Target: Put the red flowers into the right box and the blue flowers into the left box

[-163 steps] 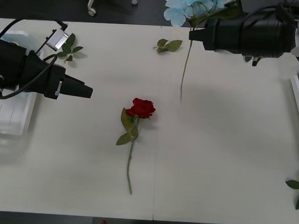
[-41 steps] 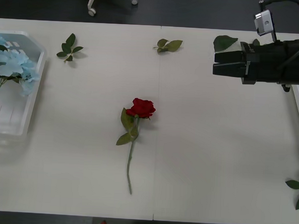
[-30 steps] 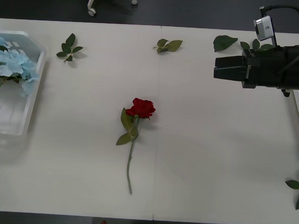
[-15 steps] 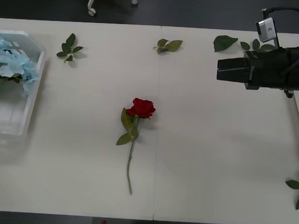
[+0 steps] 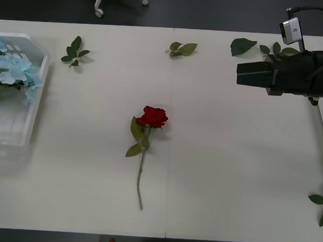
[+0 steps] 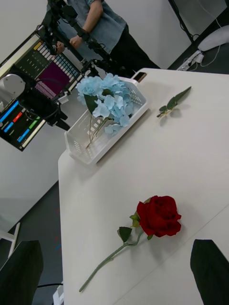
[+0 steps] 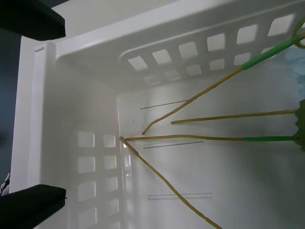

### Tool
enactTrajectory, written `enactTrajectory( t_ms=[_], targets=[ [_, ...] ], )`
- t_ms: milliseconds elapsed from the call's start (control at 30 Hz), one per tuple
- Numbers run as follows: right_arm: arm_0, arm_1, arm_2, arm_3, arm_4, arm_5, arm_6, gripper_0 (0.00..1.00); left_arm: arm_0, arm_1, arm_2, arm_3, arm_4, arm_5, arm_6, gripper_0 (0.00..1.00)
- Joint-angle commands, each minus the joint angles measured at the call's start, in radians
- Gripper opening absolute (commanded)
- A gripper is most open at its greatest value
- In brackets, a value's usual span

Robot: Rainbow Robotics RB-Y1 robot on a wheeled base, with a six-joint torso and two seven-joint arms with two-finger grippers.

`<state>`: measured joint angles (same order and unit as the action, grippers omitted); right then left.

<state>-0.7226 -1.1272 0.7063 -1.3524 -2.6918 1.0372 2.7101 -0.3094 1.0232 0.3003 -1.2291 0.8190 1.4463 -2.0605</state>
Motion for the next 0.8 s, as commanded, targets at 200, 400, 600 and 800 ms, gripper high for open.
enactTrajectory(
  t_ms=[200, 400, 600, 800],
  targets=[
    [0.003, -0.022, -0.007, 0.001, -0.006, -0.002, -0.005, 0.90, -0.030, 0.018, 0.281, -0.216, 0.037, 0.250, -0.043, 1.00],
    [0.003, -0.016, -0.007, 0.001, -0.006, -0.003, -0.005, 0.90, -0.050, 0.023, 0.324, -0.283, 0.108, 0.352, -0.049, 1.00],
    [0.008, -0.010, -0.005, -0.001, -0.006, -0.002, -0.005, 0.90, -0.051, 0.023, 0.272, -0.294, 0.384, 0.422, -0.136, 1.00],
    [0.006, -0.008, -0.007, 0.001, -0.006, -0.002, -0.005, 0.90, -0.050, 0.017, 0.137, -0.294, 0.663, 0.393, -0.138, 1.00]
  ],
)
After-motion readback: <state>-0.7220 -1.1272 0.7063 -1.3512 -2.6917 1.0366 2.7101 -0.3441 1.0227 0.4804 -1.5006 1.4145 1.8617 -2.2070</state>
